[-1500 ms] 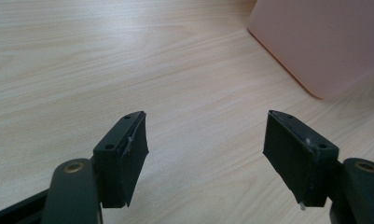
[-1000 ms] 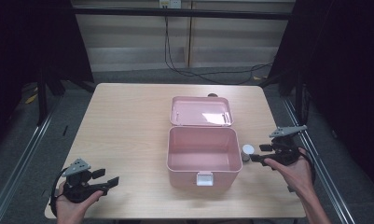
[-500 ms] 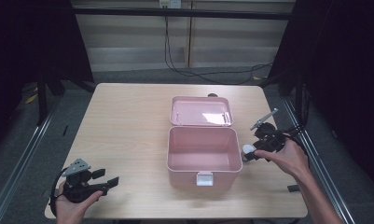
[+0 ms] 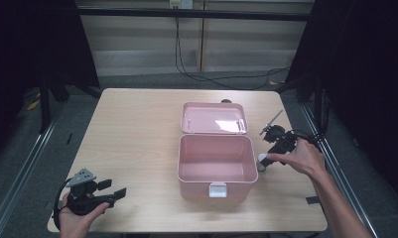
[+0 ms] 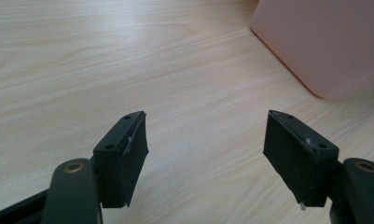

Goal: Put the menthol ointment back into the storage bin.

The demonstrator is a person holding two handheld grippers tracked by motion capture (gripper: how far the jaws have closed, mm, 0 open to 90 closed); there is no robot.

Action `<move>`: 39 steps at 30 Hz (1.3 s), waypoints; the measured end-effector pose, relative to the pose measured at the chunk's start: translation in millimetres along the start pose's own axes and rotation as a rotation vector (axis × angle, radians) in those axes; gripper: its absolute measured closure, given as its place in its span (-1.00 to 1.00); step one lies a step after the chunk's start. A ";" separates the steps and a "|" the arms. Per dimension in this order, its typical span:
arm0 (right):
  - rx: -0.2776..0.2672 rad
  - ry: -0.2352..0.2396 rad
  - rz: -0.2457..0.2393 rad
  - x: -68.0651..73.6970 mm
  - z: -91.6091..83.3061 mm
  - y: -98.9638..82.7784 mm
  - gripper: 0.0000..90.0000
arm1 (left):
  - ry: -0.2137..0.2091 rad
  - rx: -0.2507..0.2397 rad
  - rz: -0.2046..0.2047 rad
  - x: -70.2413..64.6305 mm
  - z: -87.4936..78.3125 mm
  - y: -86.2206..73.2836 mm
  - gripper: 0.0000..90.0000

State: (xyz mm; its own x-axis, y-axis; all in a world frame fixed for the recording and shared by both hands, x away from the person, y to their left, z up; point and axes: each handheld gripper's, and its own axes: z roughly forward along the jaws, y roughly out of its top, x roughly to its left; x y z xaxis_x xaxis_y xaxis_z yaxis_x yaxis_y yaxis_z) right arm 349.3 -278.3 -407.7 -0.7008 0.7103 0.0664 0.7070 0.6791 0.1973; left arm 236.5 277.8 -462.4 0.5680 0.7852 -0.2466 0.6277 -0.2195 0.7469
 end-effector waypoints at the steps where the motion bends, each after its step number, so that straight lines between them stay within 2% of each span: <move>1: 0.012 -0.002 -0.001 -0.2 0.7 2.1 -0.05 | -0.001 0.000 -0.003 0.1 0.0 -0.1 -0.33; 4: 0.037 0.004 -0.007 -0.3 4.6 6.4 -0.03 | -0.003 0.003 -0.003 -0.3 0.4 0.0 -0.33; 7: 0.069 -0.011 -0.015 -1.0 10.7 8.8 0.00 | -0.001 0.003 0.001 -0.7 0.6 0.0 -0.33; 13: 0.072 -0.027 -0.013 -4.2 14.5 11.0 0.03 | 0.002 0.006 0.001 -1.3 1.1 -0.1 -0.33; 15: 0.102 -0.025 -0.029 -7.9 18.8 13.0 -0.06 | -0.003 0.007 0.001 -1.4 1.5 -0.2 -0.32; 21: 0.130 0.004 -0.038 -9.0 26.6 19.2 0.05 | -0.004 0.009 0.001 -1.5 1.5 -0.2 -0.33; 23: 0.124 0.002 -0.047 -9.2 28.2 19.7 0.11 | -0.001 0.006 0.003 -1.2 1.1 -0.3 -0.33; 25: 0.136 0.004 -0.042 -9.2 28.7 20.4 0.12 | -0.001 0.008 0.003 -1.1 1.1 -0.3 -0.33; 28: 0.128 0.012 -0.046 -10.3 29.8 20.3 0.11 | -0.001 0.009 0.006 -1.2 0.9 -0.3 -0.32; 31: 0.155 0.022 -0.040 -9.9 32.1 21.0 0.05 | -0.002 0.007 0.001 -1.5 1.1 -0.5 -0.32; 34: 0.131 0.018 -0.048 -10.9 32.2 21.1 0.07 | -0.002 0.007 0.001 -1.4 1.1 -0.5 -0.32; 36: 0.154 0.020 -0.040 -9.7 33.0 22.0 0.07 | -0.003 0.009 0.002 -1.3 1.2 -0.6 -0.32; 39: 0.157 0.006 -0.047 -9.0 35.4 21.8 0.12 | -0.008 0.012 0.001 -0.8 0.2 -1.0 -0.32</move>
State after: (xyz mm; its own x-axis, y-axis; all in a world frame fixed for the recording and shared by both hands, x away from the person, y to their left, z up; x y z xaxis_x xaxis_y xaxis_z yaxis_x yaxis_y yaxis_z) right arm 374.4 -263.4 -438.6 -0.7339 0.6760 0.0670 0.6790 0.7327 0.0448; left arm 235.5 277.2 -463.1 0.5726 0.7806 -0.2508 0.6336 -0.2272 0.7396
